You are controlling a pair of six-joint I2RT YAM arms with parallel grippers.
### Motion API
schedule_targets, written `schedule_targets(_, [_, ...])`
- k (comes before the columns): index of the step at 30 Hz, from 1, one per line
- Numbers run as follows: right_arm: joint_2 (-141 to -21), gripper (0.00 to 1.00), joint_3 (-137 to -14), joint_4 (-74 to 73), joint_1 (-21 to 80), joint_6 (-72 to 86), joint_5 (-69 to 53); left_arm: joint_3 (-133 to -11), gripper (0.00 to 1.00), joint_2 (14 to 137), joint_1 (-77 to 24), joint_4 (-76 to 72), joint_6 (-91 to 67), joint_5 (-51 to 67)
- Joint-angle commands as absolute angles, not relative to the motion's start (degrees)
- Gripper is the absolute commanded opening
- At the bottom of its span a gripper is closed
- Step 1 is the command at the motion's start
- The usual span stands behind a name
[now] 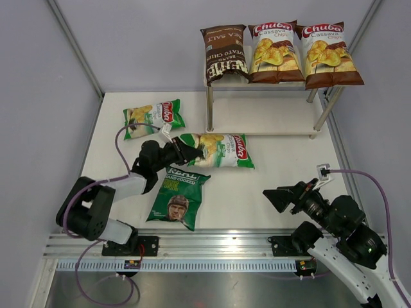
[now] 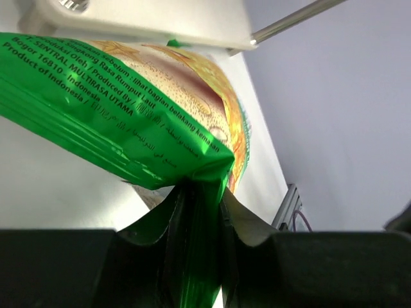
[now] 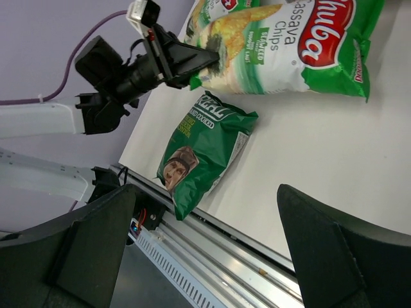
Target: Place and organize the chips bags onto the shelf
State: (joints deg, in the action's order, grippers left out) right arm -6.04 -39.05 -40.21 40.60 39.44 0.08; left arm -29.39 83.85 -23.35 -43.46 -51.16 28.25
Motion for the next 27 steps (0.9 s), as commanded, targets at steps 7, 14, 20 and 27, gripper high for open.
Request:
schedule_targets(7, [-15.0,0.99,-37.53,-38.42,40.34,44.55,6.16,-23.47,0.0,62.89,-23.29,-47.03,-47.99,31.99])
schedule_targets(14, [-18.72,1.0,-38.31,-27.77,40.43,47.98,-2.55,-16.88,0.0,44.42,-23.99,-43.77,-47.54,33.48])
schedule_targets(20, [-20.13,0.99,-37.0,-20.22,40.43,52.64,-9.4,-12.84,0.0,33.16,-24.78,-46.84,-51.49,35.15])
schedule_targets(27, [-18.81,0.99,-36.83,-18.45,40.43,54.14,-10.99,-8.97,0.0,29.8,-27.86,-58.26,-57.3,36.65])
